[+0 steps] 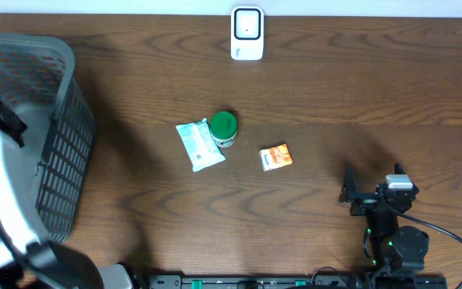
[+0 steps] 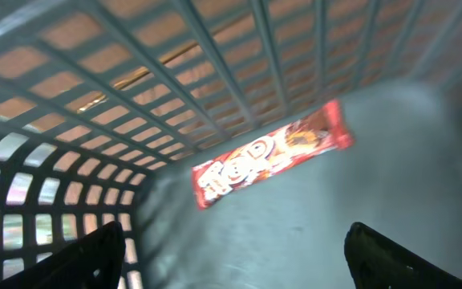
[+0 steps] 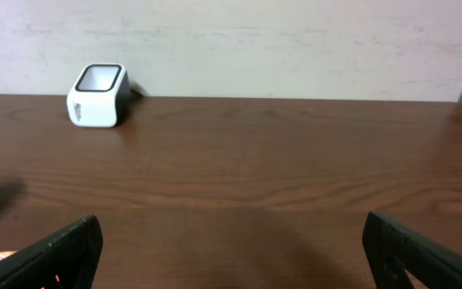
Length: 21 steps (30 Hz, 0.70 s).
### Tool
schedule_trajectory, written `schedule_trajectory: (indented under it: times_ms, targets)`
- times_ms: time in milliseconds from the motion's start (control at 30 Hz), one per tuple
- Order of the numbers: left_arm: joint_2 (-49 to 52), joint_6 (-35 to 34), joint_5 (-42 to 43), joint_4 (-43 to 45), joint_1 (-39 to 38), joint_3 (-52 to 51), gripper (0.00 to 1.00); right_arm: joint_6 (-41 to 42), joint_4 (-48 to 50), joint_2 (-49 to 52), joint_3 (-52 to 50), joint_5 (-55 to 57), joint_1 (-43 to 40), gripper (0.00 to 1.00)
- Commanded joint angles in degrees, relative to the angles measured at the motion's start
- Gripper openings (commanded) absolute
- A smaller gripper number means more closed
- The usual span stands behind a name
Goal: Scan the item barcode
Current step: 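Reach the left gripper into the basket and grasp the red chocolate bar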
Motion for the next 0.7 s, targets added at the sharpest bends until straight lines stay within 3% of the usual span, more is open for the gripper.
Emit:
schedule_trajectory:
  times_ms: [0, 433, 667]
  targets:
    - [7.67, 8.63, -6.27, -0.28, 0.15, 0.02, 0.88, -0.66, 0.02, -0.31, -0.20, -0.11, 0.35, 0.99]
    - [24.70, 25.55, -6.27, 4.37, 0.24, 0.02, 0.88, -0.66, 0.02, -0.31, -0.20, -0.09, 0.35, 0.99]
    - [29.03, 27.74, -6.23, 5.88, 2.45, -0.02, 0.90, -0.63, 0.00, -0.31, -0.20, -0.09, 0.35, 0.99]
